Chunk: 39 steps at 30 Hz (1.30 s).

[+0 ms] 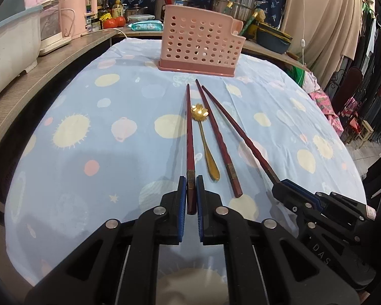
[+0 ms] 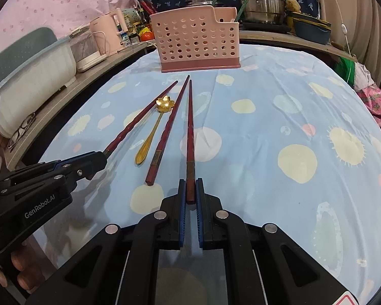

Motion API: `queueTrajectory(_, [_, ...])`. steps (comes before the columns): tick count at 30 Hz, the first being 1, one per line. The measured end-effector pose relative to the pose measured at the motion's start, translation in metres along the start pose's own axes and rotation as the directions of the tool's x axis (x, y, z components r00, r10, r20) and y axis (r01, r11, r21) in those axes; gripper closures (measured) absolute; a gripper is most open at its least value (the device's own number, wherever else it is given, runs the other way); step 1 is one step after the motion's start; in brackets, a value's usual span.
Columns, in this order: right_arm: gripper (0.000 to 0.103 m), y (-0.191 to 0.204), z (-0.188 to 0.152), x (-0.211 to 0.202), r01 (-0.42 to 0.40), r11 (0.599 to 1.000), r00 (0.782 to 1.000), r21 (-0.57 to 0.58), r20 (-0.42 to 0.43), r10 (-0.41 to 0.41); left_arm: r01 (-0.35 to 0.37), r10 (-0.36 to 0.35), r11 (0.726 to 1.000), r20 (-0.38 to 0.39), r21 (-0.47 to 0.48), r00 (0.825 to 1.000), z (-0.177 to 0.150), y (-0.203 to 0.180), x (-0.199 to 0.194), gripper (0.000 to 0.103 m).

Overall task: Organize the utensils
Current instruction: 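Lift both dark red chopsticks and carry them over the pink holder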

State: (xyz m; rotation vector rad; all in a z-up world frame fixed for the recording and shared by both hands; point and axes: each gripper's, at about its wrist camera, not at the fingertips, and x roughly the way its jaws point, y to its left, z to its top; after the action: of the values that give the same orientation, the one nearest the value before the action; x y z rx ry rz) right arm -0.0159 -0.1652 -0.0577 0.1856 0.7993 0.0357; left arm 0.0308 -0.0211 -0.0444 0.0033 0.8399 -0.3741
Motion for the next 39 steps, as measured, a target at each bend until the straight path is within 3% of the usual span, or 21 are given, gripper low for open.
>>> queueTrajectory(16, [0.096, -0.019, 0.046, -0.062, -0.034, 0.997, 0.985, 0.073, 0.172, 0.021, 0.032, -0.025, 0.998, 0.133, -0.048, 0.991, 0.051, 0.012, -0.050, 0.096])
queueTrajectory(31, [0.096, -0.035, 0.112, -0.098, -0.073, 0.992, 0.941, 0.099, 0.338, 0.036, 0.048, -0.036, 0.998, 0.280, -0.037, 0.959, 0.122, 0.006, -0.077, 0.096])
queueTrajectory(39, [0.096, -0.040, 0.140, -0.095, -0.125, 0.986, 0.933, 0.108, 0.352, 0.080, 0.044, -0.034, 0.999, 0.336, -0.023, 0.941, 0.159, 0.002, -0.082, 0.096])
